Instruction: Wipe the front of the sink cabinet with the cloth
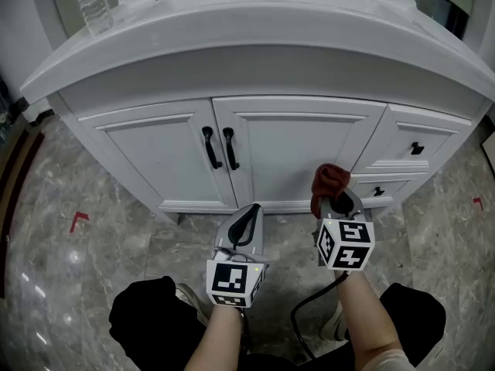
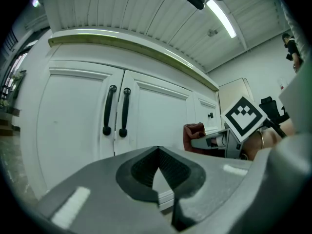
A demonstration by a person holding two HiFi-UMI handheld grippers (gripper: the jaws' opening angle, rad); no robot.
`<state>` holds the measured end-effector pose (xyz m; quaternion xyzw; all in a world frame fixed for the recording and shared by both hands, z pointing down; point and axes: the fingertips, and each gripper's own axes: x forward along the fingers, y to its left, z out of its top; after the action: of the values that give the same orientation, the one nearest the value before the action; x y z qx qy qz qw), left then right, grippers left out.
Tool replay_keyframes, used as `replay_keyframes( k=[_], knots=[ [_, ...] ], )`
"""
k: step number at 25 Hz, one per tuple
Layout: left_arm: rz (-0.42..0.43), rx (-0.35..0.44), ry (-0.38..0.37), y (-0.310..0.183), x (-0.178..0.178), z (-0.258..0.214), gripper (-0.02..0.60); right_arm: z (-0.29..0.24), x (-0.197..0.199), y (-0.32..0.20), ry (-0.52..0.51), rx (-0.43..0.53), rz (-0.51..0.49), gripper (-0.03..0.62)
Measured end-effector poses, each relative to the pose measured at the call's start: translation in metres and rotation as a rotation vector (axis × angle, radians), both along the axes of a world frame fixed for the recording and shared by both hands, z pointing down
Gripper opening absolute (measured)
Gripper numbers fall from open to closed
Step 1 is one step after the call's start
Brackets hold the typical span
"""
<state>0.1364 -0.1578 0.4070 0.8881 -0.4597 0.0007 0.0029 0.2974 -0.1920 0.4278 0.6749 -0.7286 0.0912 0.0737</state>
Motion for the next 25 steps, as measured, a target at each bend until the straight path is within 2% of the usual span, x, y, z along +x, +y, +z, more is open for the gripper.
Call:
replay_keyframes(
  k=[6,15,19,25],
  knots=[
    [-0.074,-0.034,-0.006,-0.006,-0.04,0.017,0.0,0.04,-0.094,-0.012,0.015,-0.05,-0.19,0.08],
    [-0.165,-0.063,-0.024,-0.016,-0.096,0.033,0.0,0.047,-0.187,-0.037,-0.034,-0.036,-0.333,0.08],
    [-0.167,-0.069,-0.033,-0.019,-0.1,0.039,0.0,0.055,-0.197,-0.045,-0.059,-0.046,-0.337,0.08],
    [-0.144,-0.062,-0.061,-0.02,-0.084,0.043,0.0,0.061,-0.173,-0.049,-0.062,-0.062,-0.309,0.081]
  ],
)
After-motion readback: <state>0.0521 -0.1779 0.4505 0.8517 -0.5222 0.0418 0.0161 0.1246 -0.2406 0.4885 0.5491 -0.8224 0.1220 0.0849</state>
